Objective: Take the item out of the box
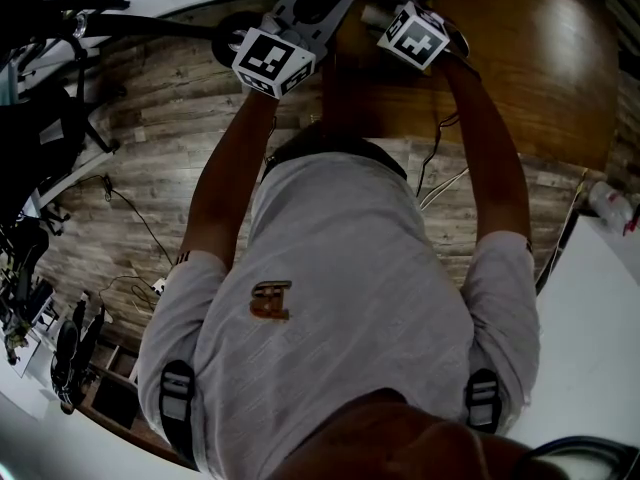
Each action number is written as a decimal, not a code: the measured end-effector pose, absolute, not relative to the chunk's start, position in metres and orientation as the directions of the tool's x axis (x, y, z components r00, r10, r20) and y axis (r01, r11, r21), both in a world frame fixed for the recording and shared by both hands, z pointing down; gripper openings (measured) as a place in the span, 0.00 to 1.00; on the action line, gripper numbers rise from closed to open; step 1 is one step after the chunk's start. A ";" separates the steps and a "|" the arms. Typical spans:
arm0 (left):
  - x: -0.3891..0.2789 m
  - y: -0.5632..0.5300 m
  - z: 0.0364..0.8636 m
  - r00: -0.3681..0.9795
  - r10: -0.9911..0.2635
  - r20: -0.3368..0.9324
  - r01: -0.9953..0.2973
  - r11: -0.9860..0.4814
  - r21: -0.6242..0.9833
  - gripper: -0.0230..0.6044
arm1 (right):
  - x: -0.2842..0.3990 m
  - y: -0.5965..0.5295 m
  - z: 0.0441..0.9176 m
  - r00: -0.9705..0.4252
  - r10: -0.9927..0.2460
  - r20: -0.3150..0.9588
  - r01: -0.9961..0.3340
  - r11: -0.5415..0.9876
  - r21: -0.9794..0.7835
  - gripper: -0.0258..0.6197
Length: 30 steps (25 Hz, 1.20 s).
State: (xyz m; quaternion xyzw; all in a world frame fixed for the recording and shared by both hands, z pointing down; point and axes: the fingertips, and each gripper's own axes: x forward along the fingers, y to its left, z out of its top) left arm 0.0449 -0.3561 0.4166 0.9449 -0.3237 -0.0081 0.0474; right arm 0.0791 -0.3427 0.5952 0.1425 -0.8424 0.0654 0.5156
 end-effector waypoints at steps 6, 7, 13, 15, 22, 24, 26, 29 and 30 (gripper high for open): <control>0.041 -0.357 0.422 0.790 -0.612 0.026 -0.611 -0.785 0.100 0.07 | 0.076 -0.345 0.605 -0.390 -0.153 0.908 -0.292 0.956 0.036 0.39; 0.040 -0.357 0.423 0.790 -0.613 0.028 -0.612 -0.784 0.101 0.07 | 0.076 -0.346 0.606 -0.383 -0.151 0.911 -0.289 0.957 0.037 0.39; 0.037 -0.355 0.427 0.792 -0.610 0.036 -0.610 -0.785 0.107 0.07 | 0.079 -0.347 0.613 -0.355 -0.146 0.923 -0.293 0.955 0.038 0.38; 0.036 -0.354 0.428 0.793 -0.609 0.037 -0.609 -0.786 0.107 0.07 | 0.078 -0.347 0.612 -0.365 -0.147 0.919 -0.296 0.954 0.035 0.36; 0.035 -0.349 0.423 0.796 -0.604 0.038 -0.605 -0.790 0.101 0.07 | 0.078 -0.344 0.604 -0.388 -0.176 0.905 -0.308 0.950 0.052 0.35; 0.032 -0.347 0.422 0.797 -0.603 0.038 -0.603 -0.791 0.100 0.07 | 0.076 -0.342 0.599 -0.403 -0.183 0.897 -0.322 0.946 0.049 0.35; 0.028 -0.345 0.420 0.797 -0.602 0.036 -0.603 -0.792 0.099 0.07 | 0.071 -0.340 0.590 -0.423 -0.198 0.884 -0.330 0.943 0.053 0.35; 0.026 -0.341 0.415 0.798 -0.602 0.030 -0.602 -0.793 0.095 0.07 | 0.069 -0.336 0.573 -0.451 -0.229 0.862 -0.337 0.939 0.073 0.35; 0.027 -0.340 0.413 0.798 -0.602 0.027 -0.601 -0.794 0.093 0.07 | 0.069 -0.335 0.566 -0.462 -0.241 0.854 -0.340 0.937 0.080 0.35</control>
